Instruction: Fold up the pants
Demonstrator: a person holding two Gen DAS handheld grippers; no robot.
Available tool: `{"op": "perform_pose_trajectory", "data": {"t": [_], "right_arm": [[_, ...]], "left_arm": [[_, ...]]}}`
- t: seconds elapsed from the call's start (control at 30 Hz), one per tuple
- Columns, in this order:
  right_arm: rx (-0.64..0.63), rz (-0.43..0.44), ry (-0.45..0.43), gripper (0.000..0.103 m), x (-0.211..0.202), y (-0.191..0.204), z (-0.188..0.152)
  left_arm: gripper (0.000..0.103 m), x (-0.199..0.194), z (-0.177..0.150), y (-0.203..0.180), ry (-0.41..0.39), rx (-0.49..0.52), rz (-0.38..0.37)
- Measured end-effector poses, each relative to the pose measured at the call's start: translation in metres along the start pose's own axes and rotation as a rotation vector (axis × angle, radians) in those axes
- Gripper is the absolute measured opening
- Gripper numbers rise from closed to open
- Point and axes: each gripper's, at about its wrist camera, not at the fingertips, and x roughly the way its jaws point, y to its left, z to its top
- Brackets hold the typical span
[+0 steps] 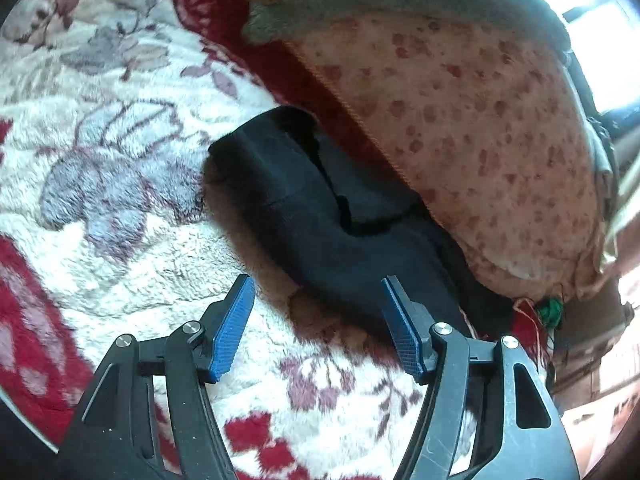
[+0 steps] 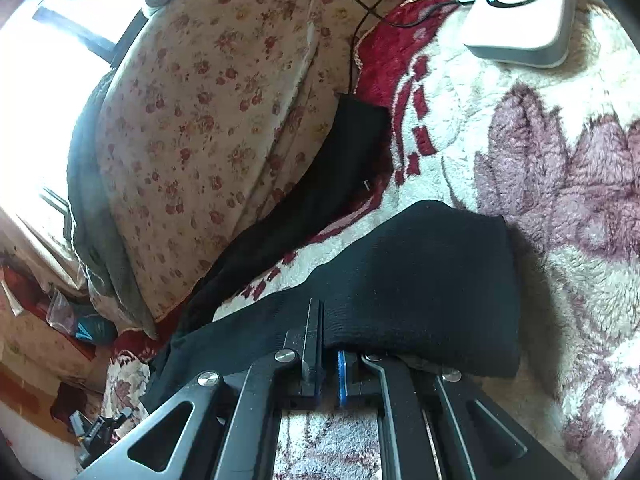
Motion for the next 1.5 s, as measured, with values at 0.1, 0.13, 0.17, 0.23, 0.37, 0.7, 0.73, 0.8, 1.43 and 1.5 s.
{"op": "perform_pose_trajectory", "data": {"t": [0.1, 0.13, 0.17, 0.23, 0.37, 0.7, 0.73, 0.8, 1.43, 1.5], "right_arm": [[0.008, 0.003, 0.003, 0.005, 0.0, -0.004, -0.001], [0.01, 0.003, 0.005, 0.005, 0.001, -0.005, -0.001], [0.014, 0.003, 0.005, 0.005, 0.002, -0.006, -0.001], [0.023, 0.006, 0.003, 0.005, 0.004, -0.009, 0.0], [0.04, 0.025, -0.004, 0.005, 0.008, -0.012, 0.002], [0.001, 0.051, -0.025, 0.005, -0.002, -0.004, 0.005], [-0.002, 0.057, -0.022, 0.005, -0.003, -0.002, 0.005], [-0.005, 0.077, -0.01, 0.005, -0.01, 0.003, 0.002], [-0.041, -0.088, 0.262, 0.013, -0.002, 0.0, -0.045], [-0.061, -0.176, 0.243, 0.016, -0.011, -0.004, -0.039]], "left_arm": [[0.064, 0.018, 0.002, -0.006, 0.023, -0.02, 0.018], [0.064, 0.025, 0.002, -0.009, 0.032, -0.023, 0.022], [0.064, 0.03, 0.002, -0.012, 0.035, -0.02, 0.026], [0.064, 0.039, 0.003, -0.021, 0.013, 0.004, 0.056], [0.01, 0.054, 0.008, -0.03, 0.027, 0.057, 0.099], [0.004, 0.008, 0.014, -0.031, 0.005, 0.11, -0.001], [0.004, 0.004, 0.014, -0.031, 0.004, 0.11, -0.007], [0.004, -0.008, 0.014, -0.028, 0.002, 0.114, -0.016], [0.012, -0.041, -0.028, 0.012, -0.032, 0.245, 0.245], [0.014, -0.046, -0.027, 0.013, -0.035, 0.243, 0.244]]}}
